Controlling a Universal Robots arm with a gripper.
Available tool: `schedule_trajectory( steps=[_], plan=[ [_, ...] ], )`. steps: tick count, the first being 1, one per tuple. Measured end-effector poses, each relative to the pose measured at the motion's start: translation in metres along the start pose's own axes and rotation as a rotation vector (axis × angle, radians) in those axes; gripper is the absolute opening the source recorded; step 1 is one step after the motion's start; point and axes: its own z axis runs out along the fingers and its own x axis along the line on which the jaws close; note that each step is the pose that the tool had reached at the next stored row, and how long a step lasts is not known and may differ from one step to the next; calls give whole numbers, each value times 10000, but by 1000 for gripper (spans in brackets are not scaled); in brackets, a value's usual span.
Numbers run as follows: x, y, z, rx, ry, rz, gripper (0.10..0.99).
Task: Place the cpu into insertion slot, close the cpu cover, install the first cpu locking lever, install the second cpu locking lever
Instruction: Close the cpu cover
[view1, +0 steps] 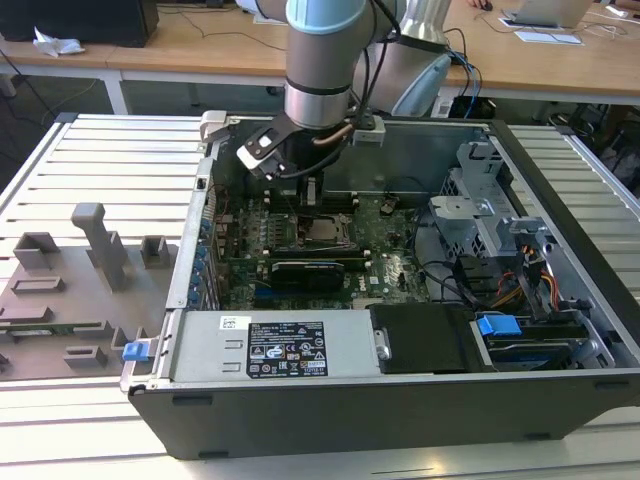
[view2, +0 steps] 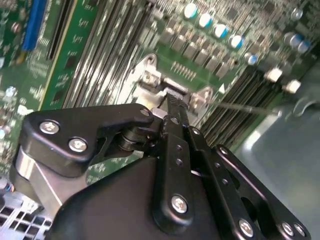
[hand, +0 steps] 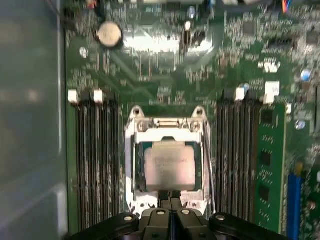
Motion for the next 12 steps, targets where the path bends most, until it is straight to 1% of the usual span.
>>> schedule_trajectory(
  steps=[3, 7, 9, 12],
  plan=[
    [0, -27, 49, 0, -1, 0, 106],
    [0, -46, 69, 0, -1, -6, 106],
    [0, -44, 72, 0, 0, -50, 106],
    [1, 1, 74, -3, 1, -94, 106]
  ],
)
